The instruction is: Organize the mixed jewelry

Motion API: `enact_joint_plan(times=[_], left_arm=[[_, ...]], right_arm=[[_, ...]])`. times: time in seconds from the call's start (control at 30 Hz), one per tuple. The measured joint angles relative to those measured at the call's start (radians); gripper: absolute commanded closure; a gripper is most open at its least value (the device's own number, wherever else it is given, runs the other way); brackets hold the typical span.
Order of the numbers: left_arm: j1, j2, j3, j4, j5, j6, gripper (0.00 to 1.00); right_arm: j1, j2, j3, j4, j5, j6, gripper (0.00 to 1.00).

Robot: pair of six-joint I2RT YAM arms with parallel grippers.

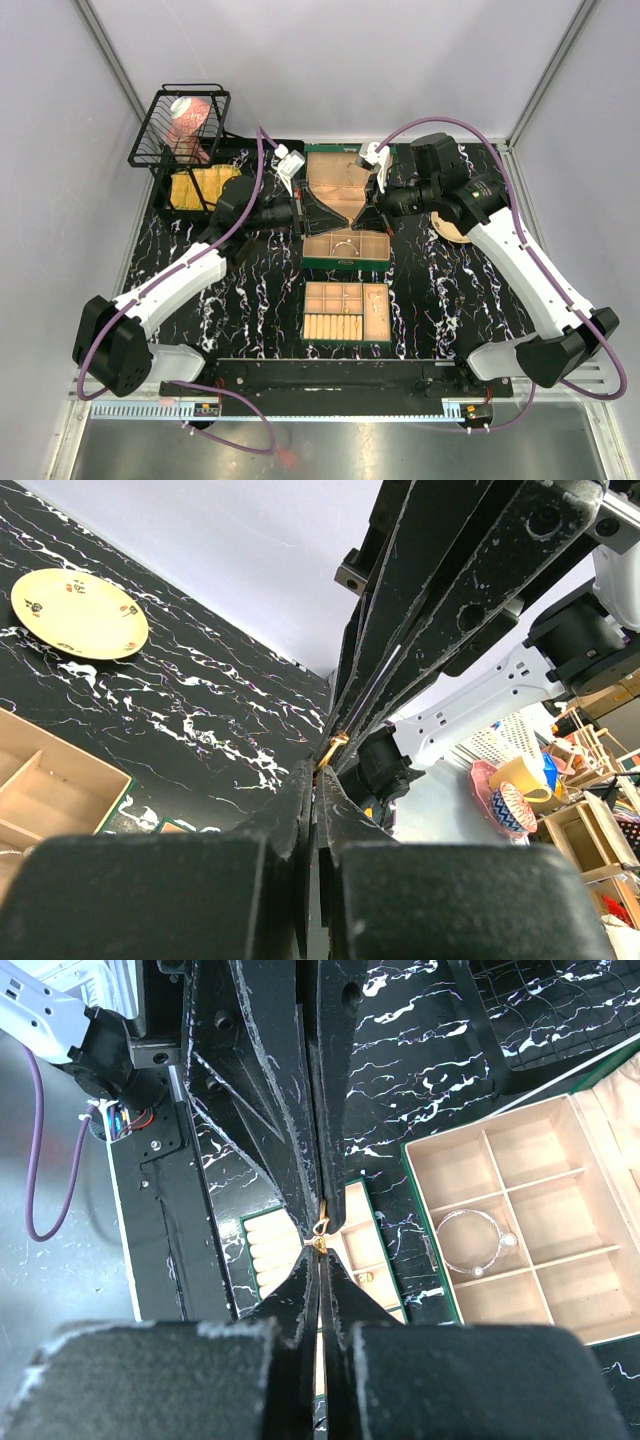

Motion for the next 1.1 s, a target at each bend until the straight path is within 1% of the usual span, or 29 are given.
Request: enact_joint_plan(times=[0.1,0.13,0.2,0.27,0.3,0.37,0.53,0.67,0.73,0.83,1.0,1.1], left_arm=[[0.0,0.0,0.0,0.002,0.0,0.0,1.0],[0.0,0.0,-0.001,0.003,0.0,0.0,0.98],[0.0,0.0,-0.006,0.012,0.0,0.0,0.86],[0.0,0.0,-0.007,0.016,0.0,0.004,0.82],[0.0,0.0,-0.008,0.016,0.0,0.004,0.77],[0.002,0.0,-0.013,0.016,0.002,0.007,0.75],[0.014,0.0,-0.014,0.012,0.004,0.023,0.64],[0.03,-0.009,-0.014,-0.015,0.008,0.069,0.6],[0.039,-0.018,-0.014,-0.045,0.013,0.109,0.59],[0.046,-0.03,0.011,-0.137,0.032,0.217,0.56],[0.048,-0.035,0.121,-0.318,0.083,0.436,0.49],[0.047,-0.04,0.185,-0.422,0.12,0.564,0.46]], right_arm=[[0.0,0.0,0.0,0.0,0.002,0.0,1.0],[0.0,0.0,0.0,0.0,0.003,0.0,1.0],[0.0,0.0,0.0,-0.001,0.006,0.0,1.0],[0.0,0.0,0.0,0.0,0.008,0.0,1.0],[0.0,0.0,0.0,0.0,0.01,0.0,1.0],[0.001,-0.001,0.0,0.0,0.018,0.0,1.0],[0.001,-0.005,0.0,0.0,0.035,0.0,1.0],[0.001,-0.012,0.0,-0.005,0.042,-0.002,1.0],[0.001,-0.013,0.0,-0.015,0.042,-0.005,1.0],[0.001,-0.013,0.0,-0.033,0.039,-0.014,1.0],[0.003,-0.013,-0.001,-0.076,0.023,-0.032,1.0],[0.012,-0.011,-0.002,-0.082,0.023,-0.039,1.0]])
